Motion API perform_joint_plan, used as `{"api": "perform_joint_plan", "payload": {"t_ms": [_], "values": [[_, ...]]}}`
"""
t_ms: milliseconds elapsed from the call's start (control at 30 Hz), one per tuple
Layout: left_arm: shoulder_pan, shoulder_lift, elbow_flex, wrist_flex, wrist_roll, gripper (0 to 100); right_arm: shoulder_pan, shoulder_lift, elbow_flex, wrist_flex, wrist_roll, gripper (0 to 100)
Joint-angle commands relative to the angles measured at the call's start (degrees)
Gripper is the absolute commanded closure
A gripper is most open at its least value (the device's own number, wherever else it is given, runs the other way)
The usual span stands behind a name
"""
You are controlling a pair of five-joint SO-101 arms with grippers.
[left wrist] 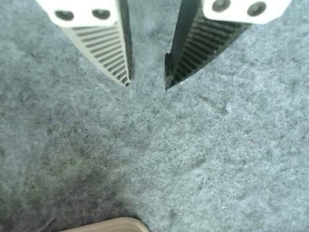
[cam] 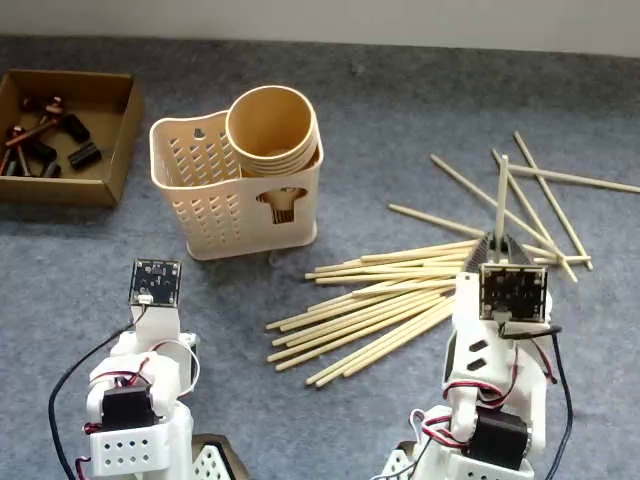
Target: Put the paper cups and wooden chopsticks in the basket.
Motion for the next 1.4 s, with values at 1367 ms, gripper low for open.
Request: {"api": "perform_joint_plan", "payload": {"t_ms": [1367], "values": [[0.0,-0.3,1.1,0.2,-0.2,89,-41.3,54.0,-39.1,-55.3,-25.6,98.9]]}}
